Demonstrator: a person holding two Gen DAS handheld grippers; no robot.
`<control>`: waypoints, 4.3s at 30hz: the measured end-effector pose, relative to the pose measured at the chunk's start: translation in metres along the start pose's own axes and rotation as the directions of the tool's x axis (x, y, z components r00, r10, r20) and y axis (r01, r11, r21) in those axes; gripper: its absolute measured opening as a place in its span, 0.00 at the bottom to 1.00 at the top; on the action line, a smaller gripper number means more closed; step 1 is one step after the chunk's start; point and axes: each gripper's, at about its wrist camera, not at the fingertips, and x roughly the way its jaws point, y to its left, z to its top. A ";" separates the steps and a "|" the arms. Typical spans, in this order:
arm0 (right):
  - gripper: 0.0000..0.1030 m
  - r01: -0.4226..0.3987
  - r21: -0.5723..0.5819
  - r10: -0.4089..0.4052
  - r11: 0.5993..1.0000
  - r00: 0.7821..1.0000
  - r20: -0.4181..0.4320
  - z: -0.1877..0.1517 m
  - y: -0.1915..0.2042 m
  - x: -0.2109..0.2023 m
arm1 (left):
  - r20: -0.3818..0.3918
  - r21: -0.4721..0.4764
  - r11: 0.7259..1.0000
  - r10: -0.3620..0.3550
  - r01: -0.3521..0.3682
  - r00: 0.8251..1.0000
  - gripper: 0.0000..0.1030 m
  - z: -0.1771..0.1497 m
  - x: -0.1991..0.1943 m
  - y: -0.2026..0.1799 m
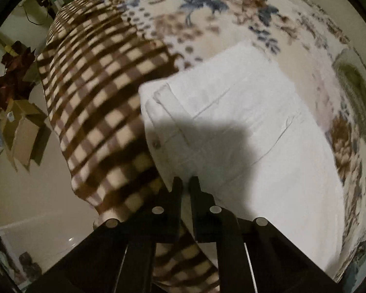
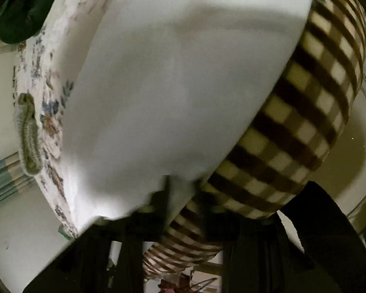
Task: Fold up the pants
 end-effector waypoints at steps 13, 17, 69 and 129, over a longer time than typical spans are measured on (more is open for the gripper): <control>0.03 0.109 -0.171 -0.114 0.979 0.993 -0.022 -0.001 0.013 -0.018 | 0.028 0.041 0.996 -0.079 0.078 0.996 0.02 -0.001 -0.032 0.027; 0.28 0.018 -0.198 -0.032 0.980 0.997 -0.067 -0.002 0.023 -0.021 | 0.011 0.008 0.986 -0.164 0.164 0.986 0.30 0.005 -0.031 0.020; 0.14 -0.420 0.096 0.349 0.903 0.844 0.407 0.171 -0.150 -0.104 | -0.134 0.843 0.525 -0.006 0.117 0.991 0.84 -0.267 0.020 -0.292; 0.56 -0.163 -0.695 0.147 0.701 0.986 -0.083 -0.188 0.240 0.097 | 0.036 0.430 0.903 0.003 -0.018 0.999 1.00 -0.008 -0.041 0.030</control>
